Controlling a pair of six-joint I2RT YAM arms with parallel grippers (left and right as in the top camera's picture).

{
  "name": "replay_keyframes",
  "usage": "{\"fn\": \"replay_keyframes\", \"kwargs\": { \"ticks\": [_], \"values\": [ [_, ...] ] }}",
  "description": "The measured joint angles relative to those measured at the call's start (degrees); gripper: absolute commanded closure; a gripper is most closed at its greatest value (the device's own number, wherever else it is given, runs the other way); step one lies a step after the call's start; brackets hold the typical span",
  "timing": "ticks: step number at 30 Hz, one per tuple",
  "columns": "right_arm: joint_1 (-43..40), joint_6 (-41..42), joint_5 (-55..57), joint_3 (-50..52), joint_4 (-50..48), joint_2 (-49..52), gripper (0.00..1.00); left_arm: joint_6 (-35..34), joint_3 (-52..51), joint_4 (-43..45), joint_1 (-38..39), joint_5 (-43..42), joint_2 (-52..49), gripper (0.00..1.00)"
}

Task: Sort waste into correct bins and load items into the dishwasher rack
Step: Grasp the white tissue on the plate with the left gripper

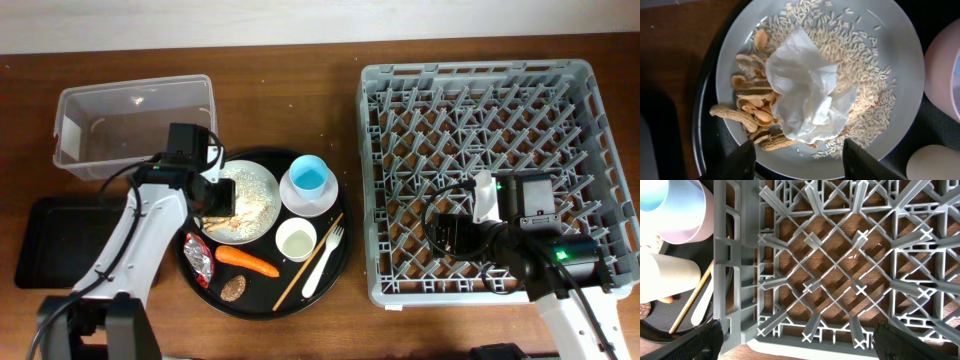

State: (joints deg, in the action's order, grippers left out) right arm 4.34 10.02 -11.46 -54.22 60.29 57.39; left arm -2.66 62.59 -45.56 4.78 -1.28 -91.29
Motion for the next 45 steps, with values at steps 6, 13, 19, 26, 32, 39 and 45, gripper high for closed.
{"fn": "replay_keyframes", "kwargs": {
  "ticks": [6, 13, 19, 26, 32, 39, 45],
  "values": [
    [0.0, 0.0, 0.0, 0.0, 0.0, 0.0, 0.02, -0.4, 0.0, -1.4, 0.0, -1.1, -2.4, 0.54],
    [0.0, 0.0, 0.6, 0.0, 0.0, 0.0, 0.02, -1.2, 0.0, -1.2, 0.0, -1.3, -5.0, 0.77],
    [0.0, 0.0, 0.9, 0.0, 0.0, 0.0, 0.02, -1.4, 0.0, -0.2, 0.0, -1.3, -5.0, 0.95],
    [0.0, -0.2, 1.0, 0.0, 0.0, 0.0, 0.02, -1.4, 0.0, -0.2, 0.0, -1.3, -5.0, 0.99],
    [0.0, -0.2, 1.0, 0.0, 0.2, 0.0, 0.02, -1.5, 1.0, -4.2, 0.0, -1.3, -5.0, 0.99],
    [0.0, -0.2, 1.1, 0.0, 0.2, 0.0, 0.02, -1.3, 7.4, -6.8, 0.0, -1.3, -1.0, 0.64],
    [0.0, -0.2, 1.1, 0.0, 0.2, 0.0, 0.02, -1.5, 7.4, -7.1, 0.0, -1.3, -3.3, 0.72]
  ]
}}
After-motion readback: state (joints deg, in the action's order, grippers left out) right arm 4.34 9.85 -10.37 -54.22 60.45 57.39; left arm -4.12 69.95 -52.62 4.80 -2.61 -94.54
